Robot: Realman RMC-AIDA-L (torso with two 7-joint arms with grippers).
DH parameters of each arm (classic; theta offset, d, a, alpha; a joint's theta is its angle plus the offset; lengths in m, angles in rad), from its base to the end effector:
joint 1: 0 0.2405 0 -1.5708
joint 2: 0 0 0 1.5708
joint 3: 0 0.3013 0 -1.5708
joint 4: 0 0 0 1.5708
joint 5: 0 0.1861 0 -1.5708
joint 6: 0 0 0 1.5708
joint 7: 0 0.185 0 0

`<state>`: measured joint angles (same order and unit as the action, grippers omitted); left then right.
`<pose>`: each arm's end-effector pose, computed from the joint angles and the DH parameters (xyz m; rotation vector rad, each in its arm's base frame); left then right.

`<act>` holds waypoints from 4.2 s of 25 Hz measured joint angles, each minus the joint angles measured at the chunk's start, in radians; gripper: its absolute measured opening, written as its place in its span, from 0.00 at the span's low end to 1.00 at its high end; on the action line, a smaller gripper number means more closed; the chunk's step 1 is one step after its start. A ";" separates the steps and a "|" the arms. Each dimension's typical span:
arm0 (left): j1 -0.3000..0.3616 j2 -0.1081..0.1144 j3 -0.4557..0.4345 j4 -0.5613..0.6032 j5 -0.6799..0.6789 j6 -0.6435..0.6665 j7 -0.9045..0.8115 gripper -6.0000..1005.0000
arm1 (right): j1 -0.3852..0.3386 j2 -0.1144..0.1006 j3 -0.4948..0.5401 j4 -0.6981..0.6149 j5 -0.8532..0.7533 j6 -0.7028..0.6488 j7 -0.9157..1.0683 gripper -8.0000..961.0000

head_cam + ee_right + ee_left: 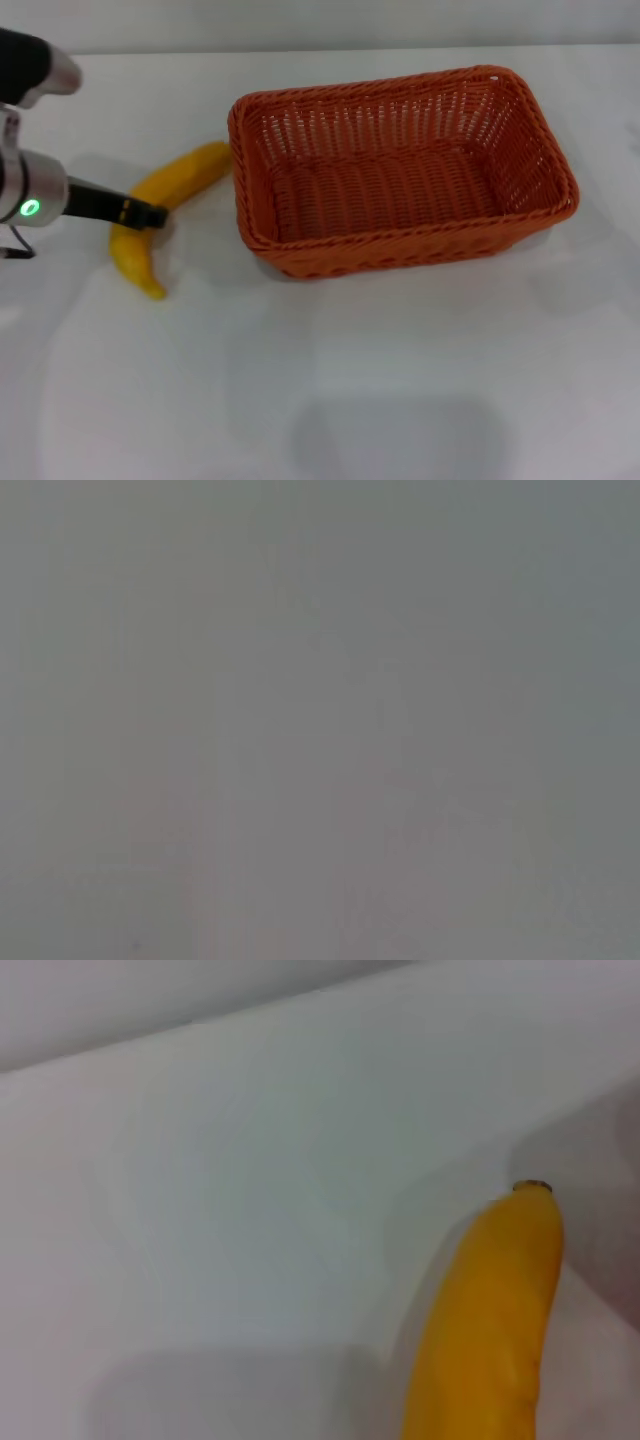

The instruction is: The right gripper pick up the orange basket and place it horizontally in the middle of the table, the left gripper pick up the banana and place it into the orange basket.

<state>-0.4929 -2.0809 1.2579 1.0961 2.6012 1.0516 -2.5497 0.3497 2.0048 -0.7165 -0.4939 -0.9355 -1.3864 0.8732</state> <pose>-0.3191 0.3992 -0.0476 -2.2087 -1.1115 0.2000 0.3171 0.3725 0.1030 -1.6530 0.3653 1.0776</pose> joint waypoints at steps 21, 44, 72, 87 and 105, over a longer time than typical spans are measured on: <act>0.235 0.003 0.116 0.580 -0.372 -0.092 0.054 0.54 | 0.000 -0.002 0.003 -0.003 0.006 0.038 -0.002 0.88; -0.039 -0.001 0.241 0.200 -0.458 -0.109 0.157 0.58 | 0.014 0.001 0.003 -0.003 0.008 0.031 -0.002 0.88; 0.129 -0.004 0.235 0.227 -1.144 -0.454 0.856 0.89 | 0.013 0.000 0.003 0.003 0.003 0.038 -0.006 0.88; 0.277 -0.004 0.306 -0.507 -2.568 0.474 2.193 0.88 | -0.003 -0.002 0.000 0.017 0.000 0.040 -0.039 0.88; 0.227 -0.004 0.300 -0.928 -2.971 0.497 2.525 0.88 | 0.031 -0.003 0.235 0.018 0.010 0.231 -0.154 0.88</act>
<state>-0.2654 -2.0845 1.5578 0.1679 -0.3700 1.5485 -0.0251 0.3803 2.0017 -0.4818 -0.4761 -0.9252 -1.1555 0.7192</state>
